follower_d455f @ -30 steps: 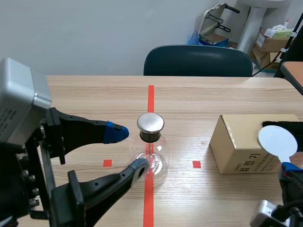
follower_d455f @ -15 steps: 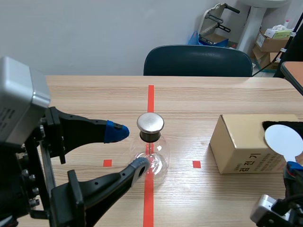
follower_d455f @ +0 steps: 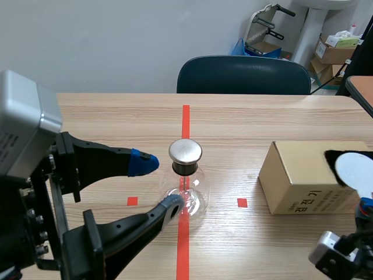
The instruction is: Do the electroscope experiment
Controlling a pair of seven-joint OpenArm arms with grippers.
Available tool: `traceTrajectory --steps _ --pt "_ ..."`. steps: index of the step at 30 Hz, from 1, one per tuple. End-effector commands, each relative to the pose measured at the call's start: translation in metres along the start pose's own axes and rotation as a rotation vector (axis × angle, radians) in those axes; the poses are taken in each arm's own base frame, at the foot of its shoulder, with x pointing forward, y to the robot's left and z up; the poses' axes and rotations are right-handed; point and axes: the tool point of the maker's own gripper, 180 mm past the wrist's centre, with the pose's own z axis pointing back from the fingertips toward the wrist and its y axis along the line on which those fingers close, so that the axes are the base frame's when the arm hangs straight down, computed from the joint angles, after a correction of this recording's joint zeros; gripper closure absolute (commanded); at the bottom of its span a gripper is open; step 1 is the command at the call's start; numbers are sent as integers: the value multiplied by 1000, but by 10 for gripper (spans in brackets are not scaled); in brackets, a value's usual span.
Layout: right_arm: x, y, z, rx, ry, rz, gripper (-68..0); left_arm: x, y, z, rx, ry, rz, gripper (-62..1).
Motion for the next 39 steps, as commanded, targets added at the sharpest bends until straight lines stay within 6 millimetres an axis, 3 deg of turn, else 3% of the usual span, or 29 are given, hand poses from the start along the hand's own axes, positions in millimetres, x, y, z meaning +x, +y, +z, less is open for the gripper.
traceTrajectory --steps 1,8,15,21,23,26,28,34,36,39 --pt "-12 -9 -1 -19 17 24 -10 14 -5 -2 -11 -46 10 -341" --pt "31 -10 1 -22 -226 35 -10 14 -5 -2 -11 -46 9 -341" --pt "-15 -10 -1 -21 33 20 -10 14 -5 -2 -12 -46 7 -341" --pt "27 -11 1 -23 -200 31 -10 14 -5 -2 -9 -46 7 -341" --pt "22 -12 1 -25 -172 23 -10 14 -5 -2 -9 -46 6 -341" --pt "-9 -9 3 -14 2 13 -10 14 -4 -2 -9 -47 5 -341" --pt "-18 -8 4 -12 52 14 -10 14 -4 -2 -9 -46 4 -341" --pt "26 -10 5 -17 -191 28 -10 14 -4 -2 -9 -46 5 -341" --pt "23 -10 5 -16 -175 24 -10 14 -4 -2 -9 -46 4 -341" --pt "-8 -10 4 -14 -6 23 -10 14 -4 -2 -8 -46 4 -341"
